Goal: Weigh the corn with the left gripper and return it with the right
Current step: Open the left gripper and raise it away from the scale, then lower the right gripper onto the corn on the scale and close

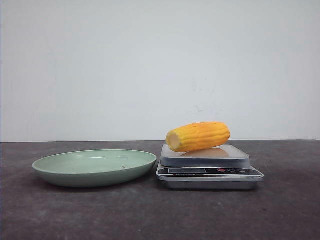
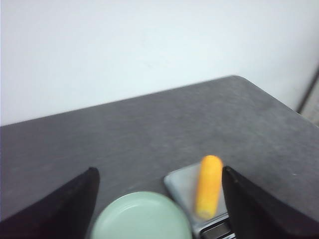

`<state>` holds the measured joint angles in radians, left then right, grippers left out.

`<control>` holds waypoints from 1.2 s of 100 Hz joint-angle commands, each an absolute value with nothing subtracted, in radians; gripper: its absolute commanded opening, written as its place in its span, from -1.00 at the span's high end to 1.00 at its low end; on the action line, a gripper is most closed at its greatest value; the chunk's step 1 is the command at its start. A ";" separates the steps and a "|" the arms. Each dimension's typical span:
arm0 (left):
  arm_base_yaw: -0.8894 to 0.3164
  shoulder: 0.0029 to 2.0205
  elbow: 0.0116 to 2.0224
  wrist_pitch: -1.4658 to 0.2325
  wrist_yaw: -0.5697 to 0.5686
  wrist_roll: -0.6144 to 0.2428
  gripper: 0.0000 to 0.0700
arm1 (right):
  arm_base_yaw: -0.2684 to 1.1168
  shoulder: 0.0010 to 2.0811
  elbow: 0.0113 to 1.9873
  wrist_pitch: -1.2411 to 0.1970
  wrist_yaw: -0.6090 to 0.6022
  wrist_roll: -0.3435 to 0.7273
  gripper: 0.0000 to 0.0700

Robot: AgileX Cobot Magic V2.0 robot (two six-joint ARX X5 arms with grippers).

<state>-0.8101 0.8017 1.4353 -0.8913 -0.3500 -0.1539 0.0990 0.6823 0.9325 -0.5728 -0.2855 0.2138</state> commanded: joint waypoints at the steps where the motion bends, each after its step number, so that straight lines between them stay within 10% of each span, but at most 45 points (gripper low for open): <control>1: -0.820 0.753 1.453 -0.935 -0.389 -0.175 -0.35 | 0.120 0.717 0.950 -0.547 -0.287 0.229 -0.58; 63: -0.818 0.440 1.356 -1.219 -0.558 -0.363 -0.36 | 0.506 1.268 1.040 -0.313 -0.044 0.284 -0.81; 120: -0.818 0.233 1.035 -1.216 -0.550 -0.484 -0.35 | 0.551 1.600 1.108 -0.270 0.093 0.325 -0.93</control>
